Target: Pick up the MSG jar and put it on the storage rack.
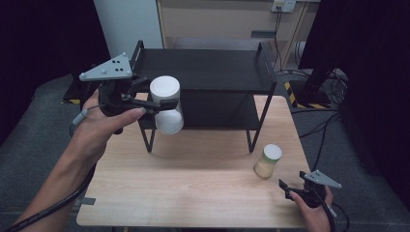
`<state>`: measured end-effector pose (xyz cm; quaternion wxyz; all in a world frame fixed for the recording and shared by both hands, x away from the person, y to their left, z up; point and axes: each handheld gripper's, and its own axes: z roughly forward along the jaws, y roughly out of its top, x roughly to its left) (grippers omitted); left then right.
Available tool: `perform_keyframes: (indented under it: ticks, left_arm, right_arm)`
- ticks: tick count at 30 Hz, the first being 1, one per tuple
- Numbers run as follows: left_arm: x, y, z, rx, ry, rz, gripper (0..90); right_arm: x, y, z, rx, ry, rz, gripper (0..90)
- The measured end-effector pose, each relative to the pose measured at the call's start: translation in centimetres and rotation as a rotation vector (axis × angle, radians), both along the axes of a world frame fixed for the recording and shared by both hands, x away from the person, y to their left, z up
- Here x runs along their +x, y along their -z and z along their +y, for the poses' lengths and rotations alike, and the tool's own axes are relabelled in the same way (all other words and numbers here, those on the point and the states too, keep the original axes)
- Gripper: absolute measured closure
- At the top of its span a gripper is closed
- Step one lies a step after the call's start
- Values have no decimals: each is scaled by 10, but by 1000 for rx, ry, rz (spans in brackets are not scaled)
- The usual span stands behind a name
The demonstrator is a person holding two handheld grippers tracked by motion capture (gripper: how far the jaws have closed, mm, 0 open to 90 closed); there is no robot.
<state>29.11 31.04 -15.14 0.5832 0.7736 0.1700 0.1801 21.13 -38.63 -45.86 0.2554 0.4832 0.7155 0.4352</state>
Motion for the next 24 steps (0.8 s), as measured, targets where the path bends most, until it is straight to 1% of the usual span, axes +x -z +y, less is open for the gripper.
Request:
perform_keyframes:
  ticks: [3,9,13,18,24]
  left_arm:
    - [4,-4,-1,-1,0,-1,329]
    - [14,-13,-4,14,-7,-7,329]
    - [22,-16,-4,7,-15,-11,329]
    - [29,-20,-2,-20,-23,-18,329]
    - [37,-27,1,-22,-37,-25,329]
  right_arm:
    - [0,0,0,-1,-1,1,61]
    - [0,0,-1,-1,1,3,61]
    - [-1,0,-2,3,5,3,62]
    - [-1,0,-3,1,7,1,61]
    - [-1,0,-3,-2,5,2,61]
